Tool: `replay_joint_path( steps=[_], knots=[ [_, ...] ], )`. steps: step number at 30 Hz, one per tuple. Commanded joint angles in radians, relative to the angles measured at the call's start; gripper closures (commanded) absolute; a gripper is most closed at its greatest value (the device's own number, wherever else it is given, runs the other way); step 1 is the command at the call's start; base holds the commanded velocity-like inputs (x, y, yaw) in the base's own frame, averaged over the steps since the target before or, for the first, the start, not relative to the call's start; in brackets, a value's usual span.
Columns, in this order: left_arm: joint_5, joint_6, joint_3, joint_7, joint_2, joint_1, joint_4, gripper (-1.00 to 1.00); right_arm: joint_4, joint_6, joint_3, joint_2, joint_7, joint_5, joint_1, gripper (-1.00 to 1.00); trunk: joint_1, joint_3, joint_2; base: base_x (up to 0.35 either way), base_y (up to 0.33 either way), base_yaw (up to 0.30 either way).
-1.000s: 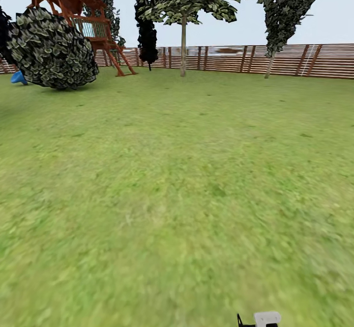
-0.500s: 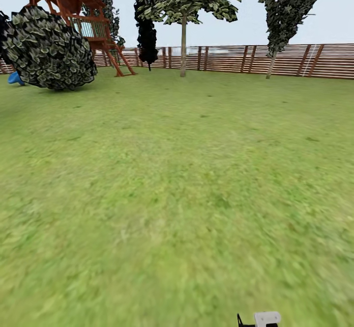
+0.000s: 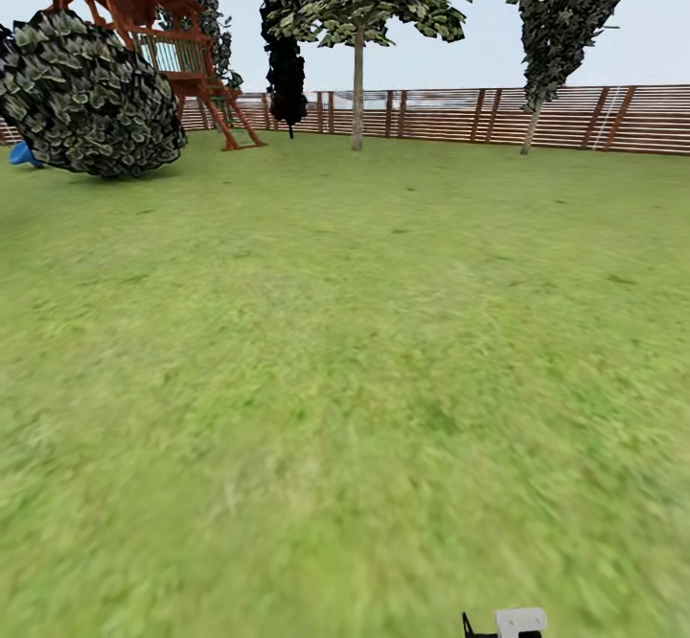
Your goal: In the garden, pick up the pesticide atomizer on the floor and spray pesticide onto both trees until each tree trunk is fully covered.
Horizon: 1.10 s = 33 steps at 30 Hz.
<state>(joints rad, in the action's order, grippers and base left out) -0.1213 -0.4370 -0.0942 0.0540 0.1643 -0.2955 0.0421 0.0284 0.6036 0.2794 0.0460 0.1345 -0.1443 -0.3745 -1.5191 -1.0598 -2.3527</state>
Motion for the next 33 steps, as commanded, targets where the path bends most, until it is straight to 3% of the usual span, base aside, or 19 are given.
replay_joint_path(
  steps=[1, 33],
  knots=[
    [0.000, -0.003, -0.007, -0.002, 0.000, -0.001, -0.001, 1.00, 0.000, 0.002, 0.009, 0.000, 0.002, -0.009, -0.001, -1.00, 0.000, -0.001, 0.000, 0.338, 0.000, 0.000],
    [0.000, -0.003, -0.007, -0.002, 0.000, -0.001, -0.001, 1.00, 0.000, 0.002, 0.009, 0.000, 0.002, -0.009, 0.000, -1.00, 0.000, -0.001, 0.000, 0.338, 0.000, 0.000]
  ],
)
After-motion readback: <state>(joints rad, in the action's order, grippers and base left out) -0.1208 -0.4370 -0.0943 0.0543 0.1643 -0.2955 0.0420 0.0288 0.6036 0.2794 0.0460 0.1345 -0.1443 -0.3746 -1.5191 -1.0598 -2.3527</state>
